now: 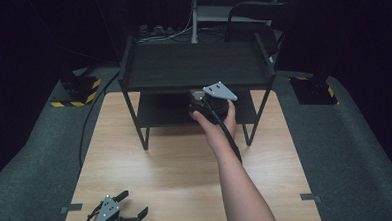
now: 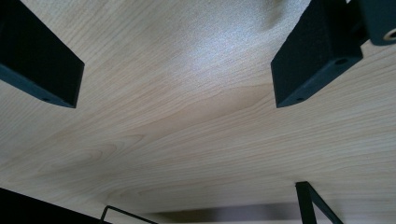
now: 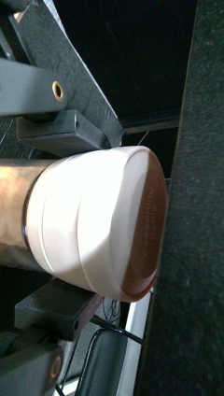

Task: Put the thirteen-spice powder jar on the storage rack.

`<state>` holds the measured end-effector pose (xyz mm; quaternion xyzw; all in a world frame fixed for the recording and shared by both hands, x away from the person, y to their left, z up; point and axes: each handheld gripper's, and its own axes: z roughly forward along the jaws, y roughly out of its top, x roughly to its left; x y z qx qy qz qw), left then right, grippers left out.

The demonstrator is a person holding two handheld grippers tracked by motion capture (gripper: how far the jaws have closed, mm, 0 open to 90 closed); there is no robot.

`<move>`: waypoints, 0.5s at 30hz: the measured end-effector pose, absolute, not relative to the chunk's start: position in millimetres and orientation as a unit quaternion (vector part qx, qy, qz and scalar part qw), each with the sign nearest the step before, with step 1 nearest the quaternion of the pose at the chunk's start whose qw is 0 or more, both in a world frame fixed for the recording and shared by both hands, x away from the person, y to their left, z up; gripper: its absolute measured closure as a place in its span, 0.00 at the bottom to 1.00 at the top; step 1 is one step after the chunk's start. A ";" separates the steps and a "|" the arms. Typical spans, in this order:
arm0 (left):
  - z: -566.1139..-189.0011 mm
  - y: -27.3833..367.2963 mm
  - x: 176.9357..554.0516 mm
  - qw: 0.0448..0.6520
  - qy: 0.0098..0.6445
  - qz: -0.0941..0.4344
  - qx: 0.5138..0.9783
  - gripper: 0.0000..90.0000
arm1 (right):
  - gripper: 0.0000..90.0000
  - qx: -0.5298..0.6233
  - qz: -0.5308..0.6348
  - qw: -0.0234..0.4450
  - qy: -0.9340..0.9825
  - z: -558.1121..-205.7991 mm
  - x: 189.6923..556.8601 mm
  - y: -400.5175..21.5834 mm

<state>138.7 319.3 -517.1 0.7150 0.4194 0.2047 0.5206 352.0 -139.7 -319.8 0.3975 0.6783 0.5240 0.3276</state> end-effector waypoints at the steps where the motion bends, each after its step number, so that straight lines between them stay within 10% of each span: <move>1: -517.1 319.3 138.7 0.520 0.419 0.205 0.715 0.03 | 0.38 0.398 0.524 0.327 0.678 -319.7 351.9 -140.0; 15: -517.3 319.7 138.8 0.522 0.420 0.203 0.714 0.03 | 0.28 0.398 0.528 0.326 0.675 -320.7 352.8 -142.1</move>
